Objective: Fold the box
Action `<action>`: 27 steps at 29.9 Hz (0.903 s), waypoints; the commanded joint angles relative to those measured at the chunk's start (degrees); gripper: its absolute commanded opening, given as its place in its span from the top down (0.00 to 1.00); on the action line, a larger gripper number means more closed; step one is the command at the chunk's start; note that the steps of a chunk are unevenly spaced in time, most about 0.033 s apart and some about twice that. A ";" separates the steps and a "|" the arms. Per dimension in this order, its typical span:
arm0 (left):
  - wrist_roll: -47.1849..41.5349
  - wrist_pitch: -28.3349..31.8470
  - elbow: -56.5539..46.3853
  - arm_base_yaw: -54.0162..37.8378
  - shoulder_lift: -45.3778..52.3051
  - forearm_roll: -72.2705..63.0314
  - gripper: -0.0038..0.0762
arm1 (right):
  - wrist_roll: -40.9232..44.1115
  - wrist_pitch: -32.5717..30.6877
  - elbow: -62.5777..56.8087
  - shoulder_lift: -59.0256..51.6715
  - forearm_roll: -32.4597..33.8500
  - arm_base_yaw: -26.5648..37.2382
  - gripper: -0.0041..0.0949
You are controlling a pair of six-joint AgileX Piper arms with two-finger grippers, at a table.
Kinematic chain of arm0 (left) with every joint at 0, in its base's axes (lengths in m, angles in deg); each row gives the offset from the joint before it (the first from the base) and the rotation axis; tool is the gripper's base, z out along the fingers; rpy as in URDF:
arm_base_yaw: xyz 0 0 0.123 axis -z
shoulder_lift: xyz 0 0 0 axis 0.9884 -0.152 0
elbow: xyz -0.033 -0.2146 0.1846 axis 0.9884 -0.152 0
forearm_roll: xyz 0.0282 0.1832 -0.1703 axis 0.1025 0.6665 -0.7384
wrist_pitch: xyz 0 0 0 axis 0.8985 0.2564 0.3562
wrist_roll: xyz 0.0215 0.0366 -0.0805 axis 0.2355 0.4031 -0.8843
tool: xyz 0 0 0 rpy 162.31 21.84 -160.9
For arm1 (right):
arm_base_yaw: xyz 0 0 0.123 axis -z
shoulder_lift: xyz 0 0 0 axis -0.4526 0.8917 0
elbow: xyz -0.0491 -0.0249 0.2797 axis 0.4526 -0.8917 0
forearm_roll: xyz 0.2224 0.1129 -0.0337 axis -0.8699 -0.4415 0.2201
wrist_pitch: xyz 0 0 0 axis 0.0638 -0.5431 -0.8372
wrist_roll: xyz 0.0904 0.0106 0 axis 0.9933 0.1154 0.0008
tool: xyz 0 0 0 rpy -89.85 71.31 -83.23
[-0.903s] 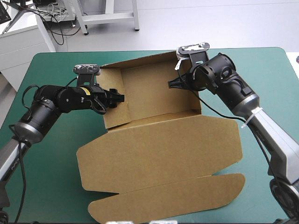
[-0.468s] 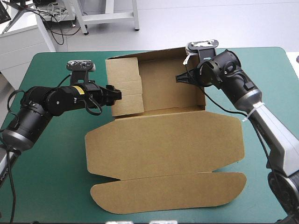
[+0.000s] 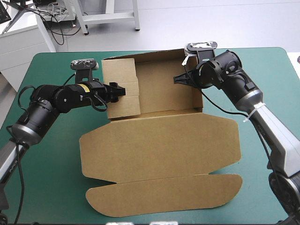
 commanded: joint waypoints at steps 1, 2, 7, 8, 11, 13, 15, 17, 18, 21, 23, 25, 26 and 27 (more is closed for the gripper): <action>-0.60 3.73 2.00 0.33 0.19 -0.80 0.36 | -0.23 3.69 1.70 -2.66 0.09 0.27 0.97; -0.60 3.85 2.00 0.33 -0.09 -0.80 0.36 | -0.23 3.69 1.70 -2.66 0.09 0.27 0.97; -0.60 4.97 2.00 0.33 -1.15 -0.80 0.36 | -0.83 3.79 1.70 -2.66 0.09 0.27 0.97; -0.60 5.22 2.00 0.33 -1.20 -0.80 0.36 | -0.83 3.92 1.70 -2.66 0.09 0.27 0.97; -0.60 5.75 2.00 0.33 -1.29 -0.68 0.42 | -0.83 4.03 1.70 -2.66 0.09 0.27 0.97; -0.60 6.15 2.00 0.33 -1.29 -0.68 0.58 | -1.06 4.03 1.70 -2.66 0.09 0.27 0.97; -0.09 7.00 2.00 0.33 -1.29 -0.68 0.84 | -1.08 4.03 1.70 -2.66 -0.14 0.27 0.97; 2.55 7.16 2.32 0.33 -1.29 -0.57 0.95 | -1.38 3.80 1.70 -2.66 -0.76 0.27 0.97; 3.34 6.34 2.87 0.33 -1.58 -0.57 0.96 | -1.55 3.70 1.70 -2.66 -0.99 0.27 0.97; 4.02 1.04 5.59 0.33 -3.42 0.40 0.96 | -1.69 2.47 1.70 -2.66 -2.22 0.27 0.97; 4.02 -2.94 8.35 0.33 -5.44 0.69 0.96 | -1.69 1.39 1.70 -2.66 -2.22 0.27 0.97; 4.02 -5.99 11.65 0.33 -7.71 1.29 0.96 | -1.69 0.25 1.70 -2.66 -1.61 0.27 0.97; 4.02 -7.24 13.42 0.33 -8.84 1.75 0.96 | -1.69 -0.47 1.70 -2.66 -0.94 0.27 0.97; 4.02 -8.23 15.16 0.33 -9.94 2.21 0.96 | -1.77 -1.14 1.70 -2.66 -0.45 0.27 0.97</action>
